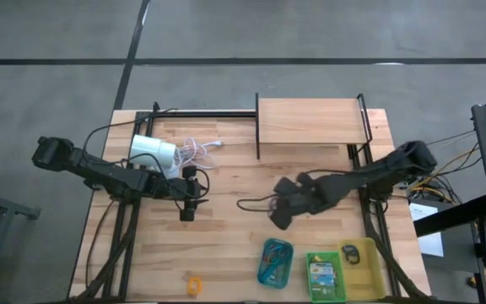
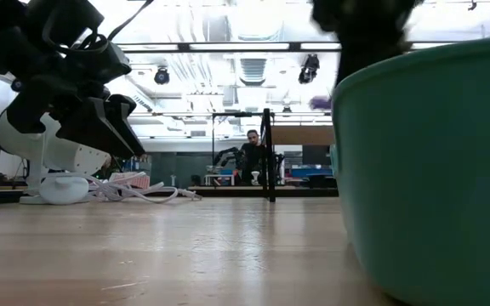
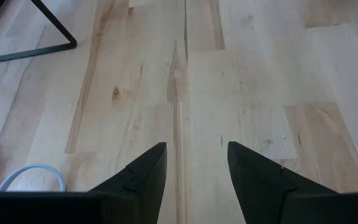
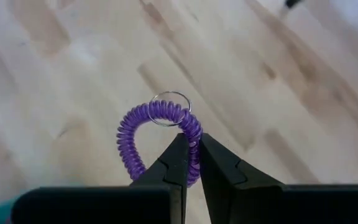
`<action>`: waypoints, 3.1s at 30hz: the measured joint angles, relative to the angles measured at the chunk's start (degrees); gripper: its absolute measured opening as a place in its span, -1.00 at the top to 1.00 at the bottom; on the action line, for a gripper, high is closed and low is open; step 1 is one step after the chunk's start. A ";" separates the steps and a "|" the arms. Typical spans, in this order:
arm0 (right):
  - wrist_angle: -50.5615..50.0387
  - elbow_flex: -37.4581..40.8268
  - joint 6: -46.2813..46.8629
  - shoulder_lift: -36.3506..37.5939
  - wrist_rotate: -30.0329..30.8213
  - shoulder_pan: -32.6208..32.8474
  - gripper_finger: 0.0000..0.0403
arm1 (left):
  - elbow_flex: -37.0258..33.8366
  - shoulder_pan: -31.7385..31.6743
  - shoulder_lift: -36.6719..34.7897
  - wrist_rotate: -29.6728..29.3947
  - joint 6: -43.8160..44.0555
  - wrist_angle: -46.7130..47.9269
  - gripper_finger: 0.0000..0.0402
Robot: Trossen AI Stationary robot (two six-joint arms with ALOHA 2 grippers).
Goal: Pick & Place Office Desk Supplies
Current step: Put the violet spring rubberband into the yellow bin, then put the yellow spring rubberband into the yellow bin
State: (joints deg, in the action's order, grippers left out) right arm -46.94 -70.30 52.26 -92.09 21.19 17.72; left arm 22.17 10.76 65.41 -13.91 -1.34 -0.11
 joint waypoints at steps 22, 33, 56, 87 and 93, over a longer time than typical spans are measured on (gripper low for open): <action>-23.82 0.07 62.97 10.15 -8.23 43.80 0.88 | 0.00 -0.02 0.00 0.00 -0.15 0.13 0.13; -24.04 0.15 78.93 -1.82 -8.31 57.16 0.88 | 0.00 -0.02 0.00 0.00 -0.13 0.14 0.13; -26.55 0.20 78.71 -9.40 -15.20 56.99 0.81 | 0.00 -0.02 -0.01 0.00 0.04 0.14 0.13; -41.85 -4.44 73.45 2.30 10.85 50.56 0.34 | 0.00 0.00 -0.01 0.00 -0.18 0.14 0.13; -42.04 1.72 60.42 13.58 27.55 42.94 0.35 | 0.00 0.00 -0.02 0.00 -0.15 0.17 0.13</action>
State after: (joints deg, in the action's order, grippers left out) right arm -88.98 -68.58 112.68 -78.51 48.74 60.66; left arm 22.17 10.76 65.39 -13.91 -1.50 0.05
